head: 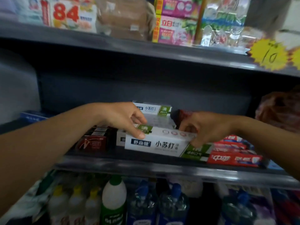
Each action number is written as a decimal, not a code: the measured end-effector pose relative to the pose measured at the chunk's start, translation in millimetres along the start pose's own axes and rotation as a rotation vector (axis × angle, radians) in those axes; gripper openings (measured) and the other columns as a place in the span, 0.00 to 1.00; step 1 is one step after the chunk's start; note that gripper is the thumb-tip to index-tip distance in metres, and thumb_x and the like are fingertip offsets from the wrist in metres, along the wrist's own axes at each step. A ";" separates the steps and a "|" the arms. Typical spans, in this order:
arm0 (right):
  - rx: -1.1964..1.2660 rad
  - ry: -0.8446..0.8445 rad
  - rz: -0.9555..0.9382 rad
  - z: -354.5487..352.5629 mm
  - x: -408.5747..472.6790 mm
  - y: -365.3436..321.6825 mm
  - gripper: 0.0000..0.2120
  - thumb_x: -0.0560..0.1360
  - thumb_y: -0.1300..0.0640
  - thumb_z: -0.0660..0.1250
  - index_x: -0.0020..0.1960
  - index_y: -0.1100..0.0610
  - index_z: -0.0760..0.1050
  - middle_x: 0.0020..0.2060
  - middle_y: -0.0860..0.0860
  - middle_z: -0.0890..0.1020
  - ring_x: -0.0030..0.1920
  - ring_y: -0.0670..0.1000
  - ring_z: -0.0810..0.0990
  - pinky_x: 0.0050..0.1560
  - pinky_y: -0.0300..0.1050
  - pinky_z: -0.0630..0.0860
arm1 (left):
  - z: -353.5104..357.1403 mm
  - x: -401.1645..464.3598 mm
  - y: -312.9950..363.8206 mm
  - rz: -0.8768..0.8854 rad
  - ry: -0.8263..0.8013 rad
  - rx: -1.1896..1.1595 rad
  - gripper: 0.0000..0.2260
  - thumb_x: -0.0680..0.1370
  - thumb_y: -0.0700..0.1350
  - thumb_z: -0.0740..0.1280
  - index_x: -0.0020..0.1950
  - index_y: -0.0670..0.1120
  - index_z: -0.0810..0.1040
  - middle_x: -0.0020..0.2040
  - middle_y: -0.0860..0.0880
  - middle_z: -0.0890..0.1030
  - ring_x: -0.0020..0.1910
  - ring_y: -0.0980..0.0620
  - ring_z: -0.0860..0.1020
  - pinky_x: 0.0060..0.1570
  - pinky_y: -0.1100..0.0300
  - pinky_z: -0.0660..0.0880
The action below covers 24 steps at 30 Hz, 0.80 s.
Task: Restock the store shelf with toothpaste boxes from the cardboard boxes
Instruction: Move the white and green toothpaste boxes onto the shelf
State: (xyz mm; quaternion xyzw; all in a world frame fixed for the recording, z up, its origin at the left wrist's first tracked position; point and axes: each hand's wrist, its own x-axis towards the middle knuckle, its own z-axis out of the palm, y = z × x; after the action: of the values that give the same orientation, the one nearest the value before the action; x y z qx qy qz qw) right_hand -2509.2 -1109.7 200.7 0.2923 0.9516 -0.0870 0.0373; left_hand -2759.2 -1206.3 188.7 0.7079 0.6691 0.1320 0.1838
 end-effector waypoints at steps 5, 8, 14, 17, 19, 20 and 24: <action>-0.019 0.008 -0.037 -30.7 28.6 37.6 0.14 0.69 0.58 0.73 0.54 0.52 0.79 0.48 0.46 0.83 0.47 0.43 0.82 0.51 0.46 0.80 | -5.9 33.2 0.3 -0.079 0.132 -0.080 0.22 0.66 0.42 0.78 0.59 0.50 0.80 0.53 0.55 0.82 0.54 0.57 0.80 0.61 0.53 0.75; -0.015 0.007 -0.056 -46.2 48.0 54.1 0.14 0.71 0.57 0.72 0.56 0.53 0.77 0.49 0.47 0.82 0.49 0.46 0.81 0.54 0.48 0.79 | -13.4 47.2 2.9 -0.127 0.209 -0.174 0.19 0.67 0.40 0.78 0.56 0.49 0.80 0.52 0.53 0.83 0.51 0.56 0.82 0.57 0.55 0.78; -0.016 0.107 -0.015 -55.4 98.1 91.0 0.20 0.70 0.57 0.74 0.59 0.51 0.73 0.52 0.48 0.78 0.53 0.49 0.78 0.56 0.51 0.77 | -22.0 81.0 -15.0 -0.177 0.281 -0.271 0.17 0.70 0.37 0.75 0.57 0.45 0.78 0.52 0.49 0.82 0.51 0.54 0.80 0.46 0.67 0.79; 0.016 0.164 0.030 -48.5 122.6 104.3 0.20 0.69 0.55 0.76 0.57 0.51 0.74 0.52 0.47 0.78 0.53 0.48 0.77 0.51 0.43 0.76 | -23.4 103.7 -34.9 -0.179 0.274 -0.277 0.18 0.71 0.36 0.75 0.59 0.43 0.77 0.54 0.46 0.81 0.52 0.52 0.80 0.44 0.67 0.79; 0.034 0.208 0.054 -44.1 140.5 110.2 0.18 0.69 0.56 0.76 0.57 0.53 0.75 0.51 0.48 0.79 0.53 0.49 0.78 0.47 0.38 0.74 | -26.2 122.4 -51.2 -0.177 0.272 -0.269 0.19 0.71 0.36 0.74 0.61 0.42 0.77 0.56 0.45 0.80 0.53 0.49 0.80 0.49 0.60 0.80; 0.039 0.230 0.066 -42.9 149.5 112.2 0.18 0.70 0.56 0.75 0.58 0.54 0.76 0.51 0.48 0.79 0.53 0.49 0.78 0.45 0.35 0.73 | -28.3 132.0 -59.8 -0.176 0.273 -0.267 0.20 0.71 0.36 0.74 0.62 0.42 0.76 0.57 0.45 0.79 0.54 0.48 0.79 0.52 0.58 0.79; 0.056 0.276 0.115 -34.4 185.0 119.1 0.17 0.71 0.56 0.75 0.58 0.55 0.77 0.52 0.49 0.80 0.53 0.48 0.78 0.39 0.30 0.69 | -34.7 167.9 -90.0 -0.137 0.285 -0.175 0.20 0.72 0.37 0.73 0.64 0.42 0.76 0.58 0.45 0.79 0.52 0.50 0.78 0.49 0.61 0.76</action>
State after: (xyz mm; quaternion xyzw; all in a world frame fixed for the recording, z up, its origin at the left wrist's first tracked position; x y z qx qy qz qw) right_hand -2595.8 -904.6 194.9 0.3566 0.9266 -0.0701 -0.0970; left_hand -2843.4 -1032.8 170.6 0.6160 0.7210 0.2760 0.1564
